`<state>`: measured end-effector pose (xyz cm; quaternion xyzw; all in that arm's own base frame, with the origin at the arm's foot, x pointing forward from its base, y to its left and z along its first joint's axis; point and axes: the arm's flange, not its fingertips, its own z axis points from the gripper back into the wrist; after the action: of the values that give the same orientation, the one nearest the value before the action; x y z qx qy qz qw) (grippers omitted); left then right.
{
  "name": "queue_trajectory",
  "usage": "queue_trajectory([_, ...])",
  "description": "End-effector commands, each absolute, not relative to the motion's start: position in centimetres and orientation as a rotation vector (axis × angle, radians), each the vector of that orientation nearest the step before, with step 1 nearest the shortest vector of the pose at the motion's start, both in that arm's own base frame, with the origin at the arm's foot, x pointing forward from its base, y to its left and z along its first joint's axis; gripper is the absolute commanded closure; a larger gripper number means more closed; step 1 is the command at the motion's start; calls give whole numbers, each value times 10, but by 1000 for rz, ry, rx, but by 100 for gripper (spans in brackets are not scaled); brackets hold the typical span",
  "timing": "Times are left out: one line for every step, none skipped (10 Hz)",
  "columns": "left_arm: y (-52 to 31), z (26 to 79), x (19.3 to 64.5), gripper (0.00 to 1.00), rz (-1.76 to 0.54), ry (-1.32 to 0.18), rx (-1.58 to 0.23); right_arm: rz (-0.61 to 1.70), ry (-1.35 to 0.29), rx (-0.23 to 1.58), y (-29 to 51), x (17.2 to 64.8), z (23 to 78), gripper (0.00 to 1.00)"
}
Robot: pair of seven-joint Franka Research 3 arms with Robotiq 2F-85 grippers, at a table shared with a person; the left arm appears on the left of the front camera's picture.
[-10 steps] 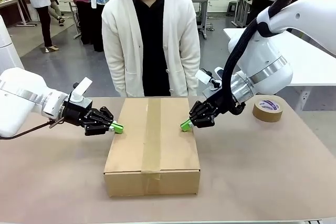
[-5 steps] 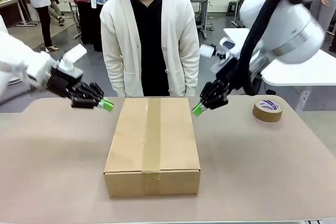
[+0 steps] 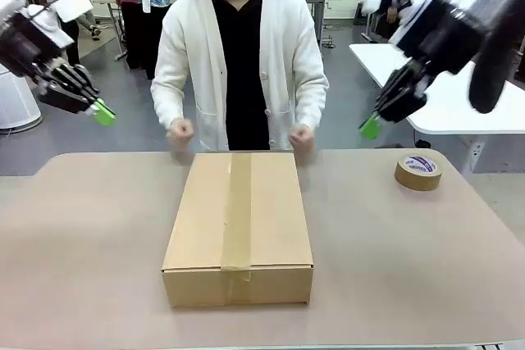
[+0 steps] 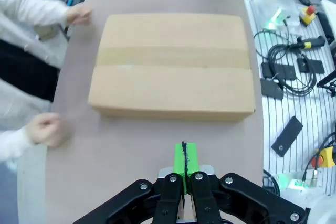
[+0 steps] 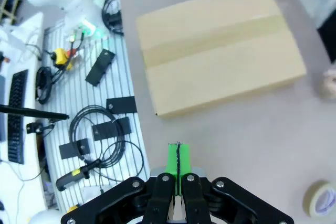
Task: Wrap the clocks to prevent damage.
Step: After the human seals the box with tape, release both hands from the side flaps of the Package Box.
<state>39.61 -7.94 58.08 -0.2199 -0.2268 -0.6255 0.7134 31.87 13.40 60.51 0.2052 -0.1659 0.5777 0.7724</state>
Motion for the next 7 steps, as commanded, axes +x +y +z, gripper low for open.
queue_trajectory([-65,587,374,100,-1354,-504,-467,1186,-402,397,115,297,607,99])
queue_trajectory([-56,589,372,100,-1359,-507,-470,1161,-453,388,104,296,609,99])
queue_trajectory([-48,585,370,100,-1408,-541,-528,1233,-503,462,94,308,601,99])
queue_trajectory([-57,593,380,100,-1365,-518,-460,1194,-430,409,106,298,623,99])
queue_trajectory([-57,593,380,100,-1365,-518,-460,1194,-430,409,106,298,623,99])
queue_trajectory([-57,593,380,100,-1365,-518,-460,1194,-430,409,106,298,623,99])
queue_trajectory([-57,593,380,100,-1365,-518,-460,1194,-430,409,106,298,623,99])
